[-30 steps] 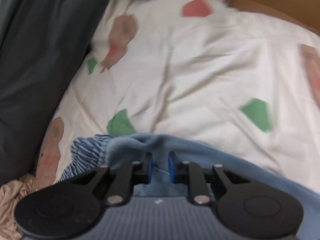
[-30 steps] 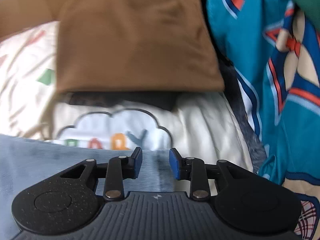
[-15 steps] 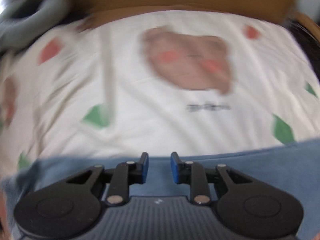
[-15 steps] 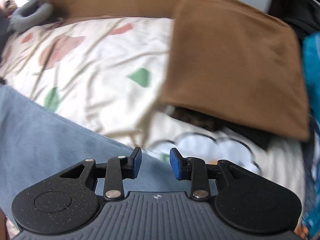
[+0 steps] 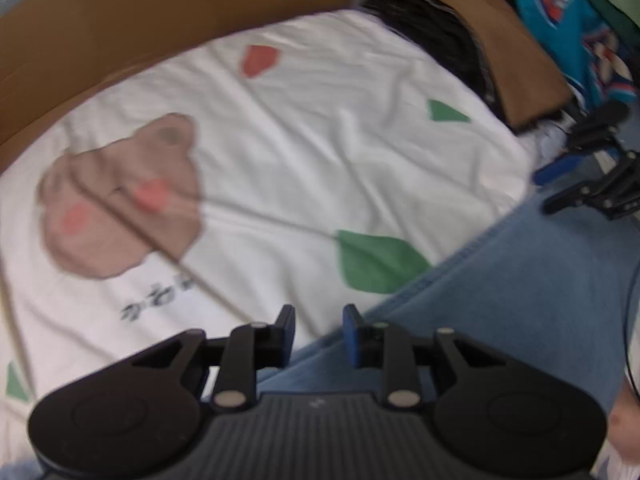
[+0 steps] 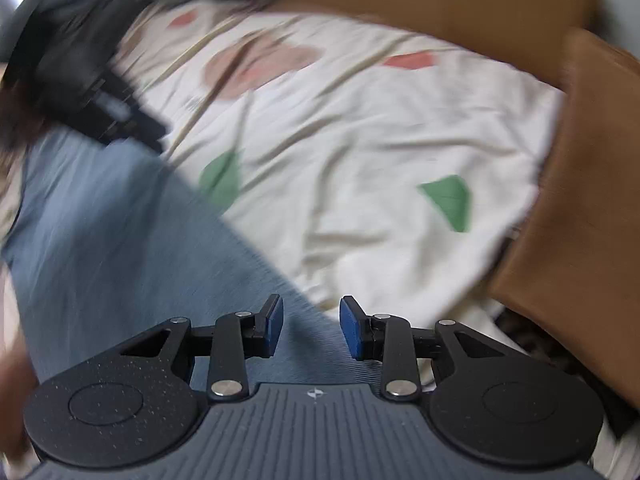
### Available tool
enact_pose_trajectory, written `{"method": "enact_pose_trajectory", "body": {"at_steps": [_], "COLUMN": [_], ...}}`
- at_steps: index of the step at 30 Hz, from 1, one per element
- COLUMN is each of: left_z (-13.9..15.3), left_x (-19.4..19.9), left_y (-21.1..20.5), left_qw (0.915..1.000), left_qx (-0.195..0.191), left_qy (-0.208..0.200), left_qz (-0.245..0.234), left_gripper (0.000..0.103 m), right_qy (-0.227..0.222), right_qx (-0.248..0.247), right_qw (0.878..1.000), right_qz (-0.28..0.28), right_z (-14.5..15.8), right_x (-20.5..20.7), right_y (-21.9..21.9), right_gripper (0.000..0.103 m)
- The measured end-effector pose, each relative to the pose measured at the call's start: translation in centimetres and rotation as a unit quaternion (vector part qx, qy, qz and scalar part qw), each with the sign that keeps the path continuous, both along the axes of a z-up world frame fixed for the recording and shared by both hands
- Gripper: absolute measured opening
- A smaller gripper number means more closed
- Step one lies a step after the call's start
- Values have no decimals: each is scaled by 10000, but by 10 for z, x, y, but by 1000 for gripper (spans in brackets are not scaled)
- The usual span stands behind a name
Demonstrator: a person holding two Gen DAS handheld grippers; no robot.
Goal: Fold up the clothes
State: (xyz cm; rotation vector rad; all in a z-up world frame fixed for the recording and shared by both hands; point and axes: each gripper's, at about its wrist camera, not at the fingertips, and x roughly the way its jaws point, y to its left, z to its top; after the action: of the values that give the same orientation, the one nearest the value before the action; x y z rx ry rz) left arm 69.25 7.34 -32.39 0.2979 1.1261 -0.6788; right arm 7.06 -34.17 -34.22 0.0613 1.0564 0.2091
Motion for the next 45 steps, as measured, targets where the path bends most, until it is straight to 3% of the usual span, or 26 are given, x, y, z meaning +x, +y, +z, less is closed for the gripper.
{"method": "enact_pose_trajectory", "body": {"at_steps": [5, 10, 16, 20, 25, 27, 29, 31, 38, 45], "left_z": [-6, -15, -16, -21, -25, -24, -22, -19, -5, -31], "left_x": [-4, -1, -7, -10, -11, -10, -10, -12, -13, -10], "left_y": [-20, -35, -49, -58, -64, -64, -64, -64, -58, -64], "left_qw": [9983, 9960, 9909, 9891, 9872, 9872, 9874, 9865, 9878, 9904], "left_qx": [-104, -242, -412, -283, -183, -181, -223, -234, -425, -291], "left_qy": [27, 195, 319, 301, 233, 190, 138, 63, -168, -32], "left_qz": [-575, -838, -1241, -1410, -1565, -1573, -1561, -1621, -1489, -1353], "left_gripper": [28, 28, 28, 30, 28, 21, 4, 1, 0, 2], "right_qy": [73, 146, 107, 36, -161, -217, -273, -284, -332, -69], "right_qx": [-69, -137, -363, -391, -618, -633, -645, -642, -710, -757], "right_qw": [9990, 9962, 9915, 9909, 9887, 9892, 9896, 9901, 9923, 9947], "right_qz": [426, 852, 1241, 1287, 1358, 1307, 1253, 1216, 963, 694], "right_z": [-7, -14, -12, -8, -2, 0, 2, 3, 7, -22], "right_x": [6, 12, 9, 5, -3, -4, -6, -6, -4, 8], "right_y": [11, 21, 29, 28, 35, 36, 36, 36, 32, 28], "right_gripper": [38, 38, 10, 2, 0, 0, 0, 0, 0, 2]}}
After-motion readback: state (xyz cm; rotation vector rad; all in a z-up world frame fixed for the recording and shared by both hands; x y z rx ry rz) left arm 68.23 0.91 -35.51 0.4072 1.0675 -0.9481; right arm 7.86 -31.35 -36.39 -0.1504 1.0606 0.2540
